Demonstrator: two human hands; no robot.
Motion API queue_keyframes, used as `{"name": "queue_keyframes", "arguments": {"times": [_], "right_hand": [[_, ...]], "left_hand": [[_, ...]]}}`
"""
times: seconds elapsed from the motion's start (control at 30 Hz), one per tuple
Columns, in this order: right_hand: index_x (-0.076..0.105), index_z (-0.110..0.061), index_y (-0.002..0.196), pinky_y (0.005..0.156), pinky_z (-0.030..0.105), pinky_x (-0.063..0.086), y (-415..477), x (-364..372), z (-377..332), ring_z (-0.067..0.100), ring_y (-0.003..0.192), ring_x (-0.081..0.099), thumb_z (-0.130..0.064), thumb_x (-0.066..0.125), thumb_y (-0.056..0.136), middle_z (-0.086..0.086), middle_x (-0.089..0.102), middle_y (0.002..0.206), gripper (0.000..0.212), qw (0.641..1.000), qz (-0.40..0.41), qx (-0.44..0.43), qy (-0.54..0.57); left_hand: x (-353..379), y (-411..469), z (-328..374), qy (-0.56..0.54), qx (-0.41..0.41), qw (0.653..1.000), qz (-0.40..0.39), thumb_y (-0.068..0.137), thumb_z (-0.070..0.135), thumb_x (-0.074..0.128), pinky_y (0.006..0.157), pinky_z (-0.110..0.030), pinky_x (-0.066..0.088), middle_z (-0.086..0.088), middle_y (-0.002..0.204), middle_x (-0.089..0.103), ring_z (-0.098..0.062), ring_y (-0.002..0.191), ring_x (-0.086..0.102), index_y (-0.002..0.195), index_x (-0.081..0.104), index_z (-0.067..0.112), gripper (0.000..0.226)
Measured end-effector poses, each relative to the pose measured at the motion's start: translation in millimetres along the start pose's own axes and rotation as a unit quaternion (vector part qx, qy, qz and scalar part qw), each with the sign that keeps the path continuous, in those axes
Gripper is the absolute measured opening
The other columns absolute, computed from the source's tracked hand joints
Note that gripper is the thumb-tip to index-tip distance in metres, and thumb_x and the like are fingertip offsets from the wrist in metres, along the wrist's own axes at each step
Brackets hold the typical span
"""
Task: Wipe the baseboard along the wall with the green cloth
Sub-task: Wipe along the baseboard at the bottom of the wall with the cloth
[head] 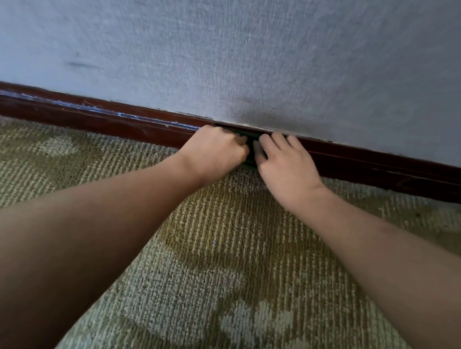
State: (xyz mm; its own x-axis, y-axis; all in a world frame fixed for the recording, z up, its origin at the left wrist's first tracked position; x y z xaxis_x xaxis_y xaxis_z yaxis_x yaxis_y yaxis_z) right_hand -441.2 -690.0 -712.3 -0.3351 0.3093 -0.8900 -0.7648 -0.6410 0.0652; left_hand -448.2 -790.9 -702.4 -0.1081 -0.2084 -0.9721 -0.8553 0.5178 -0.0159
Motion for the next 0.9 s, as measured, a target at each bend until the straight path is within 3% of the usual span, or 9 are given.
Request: {"name": "queue_keyframes", "arguments": {"times": [0.07,0.2,0.37,0.5,0.63,0.7,0.77,0.9], "right_hand": [[0.058,-0.007,0.117,0.088,0.031,0.038,-0.2,2.9,-4.9,0.022,0.108,0.048,-0.015,0.048,0.089,0.004,0.053,0.114,0.031,1.000,-0.016,-0.016,0.011],[0.065,-0.014,0.110,0.078,0.025,0.043,-12.5,-0.4,-5.8,0.015,0.095,0.056,-0.020,0.057,0.084,-0.004,0.060,0.100,0.028,0.999,0.005,-0.043,-0.010],[0.060,-0.010,0.117,0.081,0.027,0.042,-12.1,-1.4,-9.6,0.018,0.099,0.053,-0.015,0.050,0.088,0.000,0.057,0.105,0.031,0.998,-0.003,-0.064,-0.018],[0.061,-0.014,0.116,0.080,0.025,0.042,-5.9,-5.5,-5.0,0.015,0.098,0.055,-0.018,0.052,0.087,-0.003,0.059,0.104,0.031,0.998,0.017,-0.050,-0.022],[0.057,-0.012,0.121,0.084,0.027,0.040,-0.5,2.6,-8.2,0.018,0.104,0.051,-0.016,0.047,0.090,-0.002,0.055,0.110,0.033,0.999,0.004,-0.049,-0.016],[0.059,-0.013,0.120,0.084,0.026,0.040,0.7,8.1,-10.7,0.017,0.103,0.052,-0.017,0.049,0.089,-0.004,0.056,0.109,0.033,0.999,-0.002,-0.048,-0.017],[0.064,-0.015,0.114,0.082,0.025,0.042,0.4,14.1,-14.2,0.015,0.100,0.055,-0.019,0.054,0.085,-0.006,0.059,0.105,0.031,0.998,0.001,-0.057,-0.031],[0.074,-0.021,0.084,0.074,0.022,0.045,5.9,19.4,-23.3,0.010,0.086,0.060,-0.025,0.067,0.069,-0.010,0.064,0.090,0.017,0.998,-0.009,-0.061,-0.008]], "left_hand": [[-1.1,-0.8,4.4,-0.001,-0.011,1.000,-0.004,0.093,0.009,0.039,0.075,-0.037,0.048,-0.006,0.126,0.057,-0.029,0.106,0.059,0.118,0.058,0.009,0.031],[4.7,-11.9,17.1,0.012,0.020,0.999,-0.023,0.093,0.008,0.039,0.074,-0.034,0.050,-0.003,0.123,0.058,-0.024,0.105,0.060,0.116,0.056,0.011,0.030],[5.4,-15.4,17.5,0.015,0.023,0.999,-0.035,0.091,0.006,0.044,0.075,-0.035,0.051,-0.004,0.119,0.060,-0.022,0.104,0.059,0.115,0.058,0.010,0.028],[-2.0,-16.6,10.2,0.030,0.042,0.999,0.014,0.077,0.003,0.062,0.059,-0.030,0.055,-0.009,0.098,0.071,-0.025,0.084,0.069,0.096,0.071,0.006,0.021],[8.4,-9.4,7.3,0.037,0.042,0.998,-0.021,0.089,0.006,0.045,0.071,-0.033,0.050,-0.005,0.113,0.064,-0.023,0.099,0.062,0.111,0.061,0.009,0.028],[9.0,-10.1,7.0,0.049,0.061,0.997,-0.012,0.084,0.007,0.054,0.064,-0.030,0.051,-0.003,0.100,0.068,-0.020,0.088,0.065,0.101,0.067,0.011,0.021],[10.8,-14.3,4.0,0.043,0.083,0.995,0.017,0.073,0.007,0.065,0.053,-0.025,0.053,-0.003,0.084,0.073,-0.019,0.072,0.069,0.086,0.073,0.011,0.016],[21.9,-15.2,3.6,0.037,0.100,0.994,0.025,0.076,0.004,0.055,0.056,-0.027,0.056,-0.005,0.085,0.073,-0.020,0.076,0.069,0.088,0.074,0.009,0.023]]}}
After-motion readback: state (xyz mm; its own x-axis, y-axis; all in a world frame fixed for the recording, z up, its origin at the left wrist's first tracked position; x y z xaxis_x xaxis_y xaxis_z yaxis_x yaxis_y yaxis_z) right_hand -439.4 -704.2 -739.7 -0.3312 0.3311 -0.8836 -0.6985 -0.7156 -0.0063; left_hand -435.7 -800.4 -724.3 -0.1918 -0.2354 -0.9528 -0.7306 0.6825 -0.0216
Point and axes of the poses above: each hand's wrist, its own y-axis towards the middle knuckle, its own x-axis out of the palm, z = x × y, the point moved 4 cm from there along y, towards the middle knuckle
